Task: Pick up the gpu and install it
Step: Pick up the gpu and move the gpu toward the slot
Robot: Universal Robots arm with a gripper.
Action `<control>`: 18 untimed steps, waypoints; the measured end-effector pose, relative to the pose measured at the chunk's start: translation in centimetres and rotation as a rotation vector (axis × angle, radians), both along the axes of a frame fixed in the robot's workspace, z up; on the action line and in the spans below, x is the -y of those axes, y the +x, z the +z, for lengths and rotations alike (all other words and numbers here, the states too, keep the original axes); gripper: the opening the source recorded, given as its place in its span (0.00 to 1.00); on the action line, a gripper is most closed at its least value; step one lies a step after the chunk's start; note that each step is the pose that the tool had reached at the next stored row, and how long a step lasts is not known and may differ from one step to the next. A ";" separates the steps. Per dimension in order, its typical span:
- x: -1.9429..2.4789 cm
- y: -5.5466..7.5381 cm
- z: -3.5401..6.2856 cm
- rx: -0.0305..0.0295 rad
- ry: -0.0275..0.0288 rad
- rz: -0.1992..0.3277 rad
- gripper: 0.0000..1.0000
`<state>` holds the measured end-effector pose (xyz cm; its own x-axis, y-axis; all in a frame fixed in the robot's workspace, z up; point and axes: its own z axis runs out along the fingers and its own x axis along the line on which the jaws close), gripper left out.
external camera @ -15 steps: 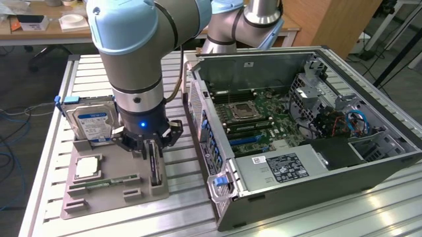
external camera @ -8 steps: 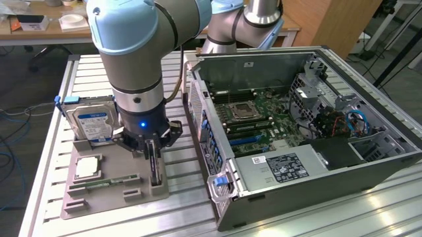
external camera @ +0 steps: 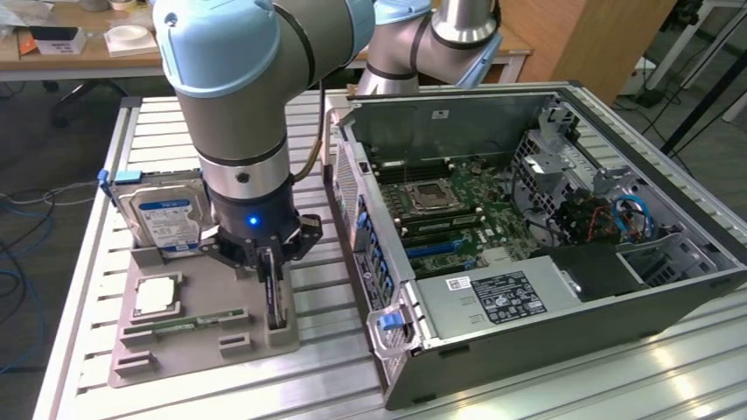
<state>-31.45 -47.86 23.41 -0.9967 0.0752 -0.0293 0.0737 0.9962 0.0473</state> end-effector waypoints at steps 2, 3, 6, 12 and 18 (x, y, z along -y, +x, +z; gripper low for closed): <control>0.00 0.0 0.00 0.0000 0.0000 0.000 0.26; 0.00 0.0 0.00 0.0000 0.0000 0.000 0.26; 0.00 0.0 0.00 0.0000 0.0000 0.000 0.26; 0.00 0.0 0.00 0.0000 0.0000 0.000 0.26; 0.00 0.0 0.08 0.0001 0.0000 0.000 0.26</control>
<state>-31.46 -47.86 23.49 -0.9967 0.0752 -0.0294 0.0738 0.9962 0.0473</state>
